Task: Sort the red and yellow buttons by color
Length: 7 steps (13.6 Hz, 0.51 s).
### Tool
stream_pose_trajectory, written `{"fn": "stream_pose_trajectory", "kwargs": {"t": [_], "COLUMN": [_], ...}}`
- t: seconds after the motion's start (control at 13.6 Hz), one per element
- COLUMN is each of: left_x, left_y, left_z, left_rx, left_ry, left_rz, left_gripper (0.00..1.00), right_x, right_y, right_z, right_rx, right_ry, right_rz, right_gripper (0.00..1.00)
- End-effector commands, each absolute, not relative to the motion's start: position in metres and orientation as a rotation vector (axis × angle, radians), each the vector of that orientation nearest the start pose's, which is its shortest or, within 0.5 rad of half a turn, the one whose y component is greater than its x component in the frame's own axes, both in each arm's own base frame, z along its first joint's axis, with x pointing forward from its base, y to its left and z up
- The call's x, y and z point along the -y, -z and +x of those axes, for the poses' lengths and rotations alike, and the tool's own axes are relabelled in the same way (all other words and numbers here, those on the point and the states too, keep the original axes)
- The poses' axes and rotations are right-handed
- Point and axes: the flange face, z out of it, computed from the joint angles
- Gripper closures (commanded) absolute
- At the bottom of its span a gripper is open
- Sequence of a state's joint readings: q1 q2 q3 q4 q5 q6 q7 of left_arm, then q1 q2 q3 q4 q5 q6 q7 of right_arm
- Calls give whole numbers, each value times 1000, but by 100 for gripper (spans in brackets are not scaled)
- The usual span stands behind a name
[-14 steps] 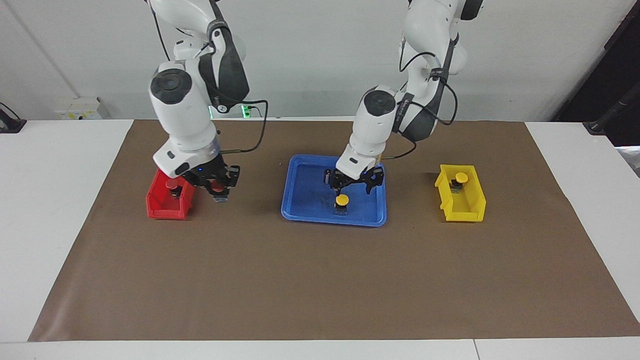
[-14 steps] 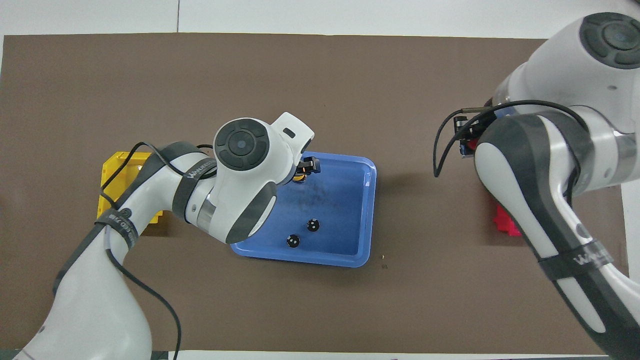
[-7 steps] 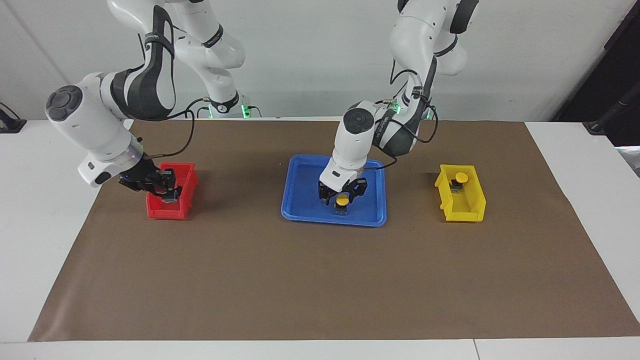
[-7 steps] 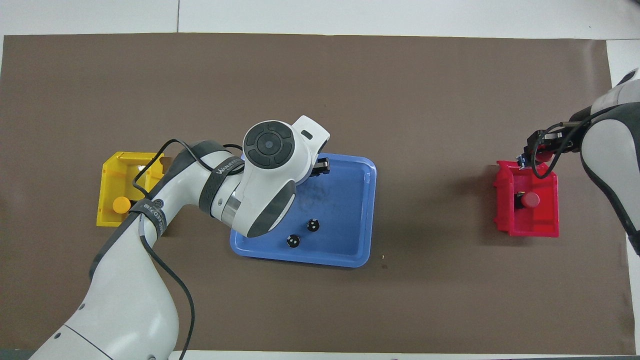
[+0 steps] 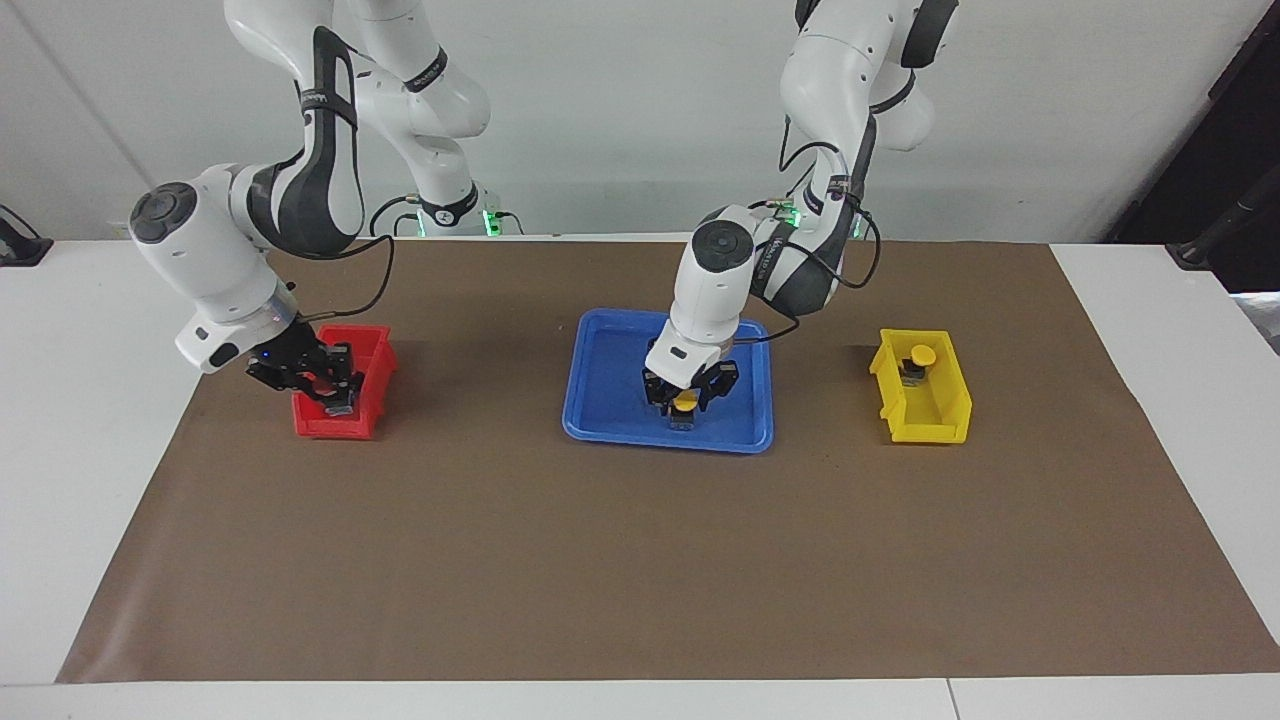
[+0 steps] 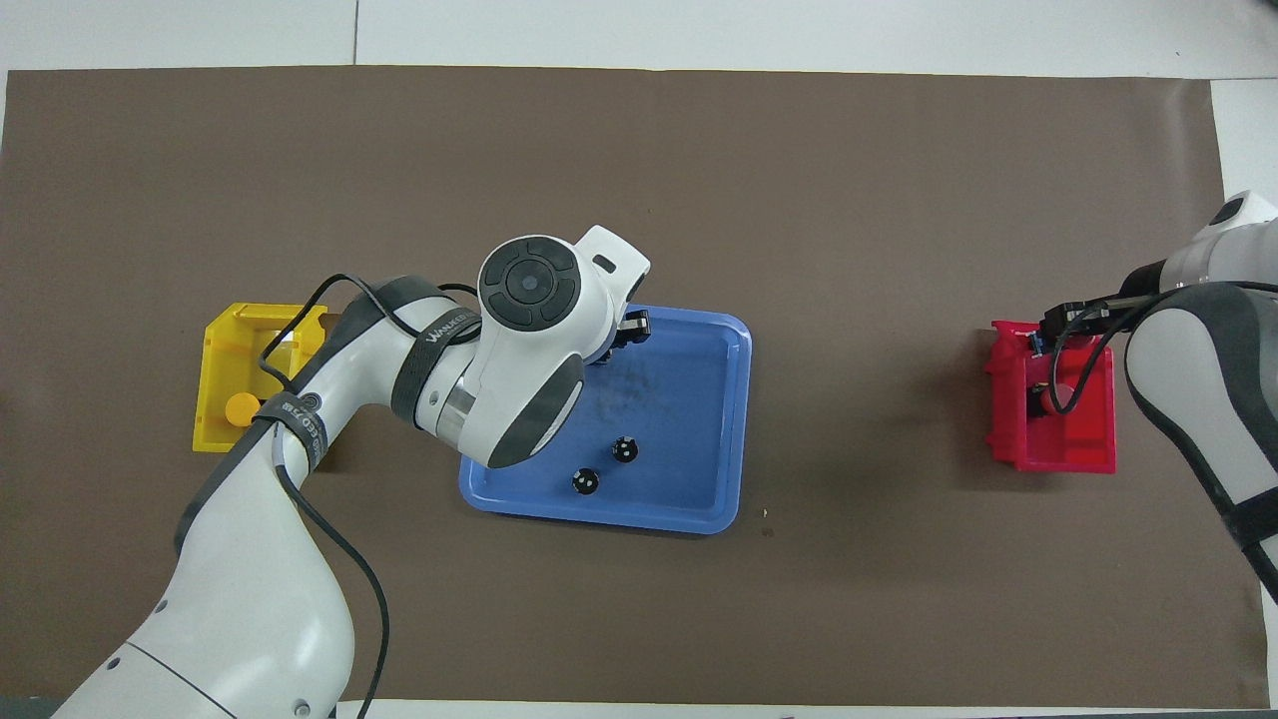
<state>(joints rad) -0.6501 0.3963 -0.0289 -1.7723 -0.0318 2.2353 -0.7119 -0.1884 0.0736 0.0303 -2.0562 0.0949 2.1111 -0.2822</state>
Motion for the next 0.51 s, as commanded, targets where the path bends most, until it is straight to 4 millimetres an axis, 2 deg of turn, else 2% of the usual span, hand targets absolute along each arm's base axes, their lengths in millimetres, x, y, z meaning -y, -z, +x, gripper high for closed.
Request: {"fn": "stream_pose_trajectory", "kwargs": {"t": [0.0,0.15,0.22,0.29,0.37,0.44], "left_x": [414,416,417,413,404,388], "left_y": [-347,-356,-365,-382,-408,-453], "left_z": [515,516,517,520,525,532], "left_rx": [111,108,109,117,134,167], "left_ry": [50,26,5,-14,-38,-30], "left_rz": [-3187,-3175,-3164,-3153,-3132,-3122], "left_gripper": [68,91,98,98,98,98], "right_x": [96,97,97,96,94,94], "right_y": [-393,-386,-382,-382,-382,-379], "right_z": [533,529,529,529,529,529], "right_rx": [109,100,97,95,96,91], "right_ry": [55,75,70,67,71,80], "right_rz": [-3055,-3061,-3060,-3060,-3061,-3061], "right_gripper": [84,84,84,84,84,84]}}
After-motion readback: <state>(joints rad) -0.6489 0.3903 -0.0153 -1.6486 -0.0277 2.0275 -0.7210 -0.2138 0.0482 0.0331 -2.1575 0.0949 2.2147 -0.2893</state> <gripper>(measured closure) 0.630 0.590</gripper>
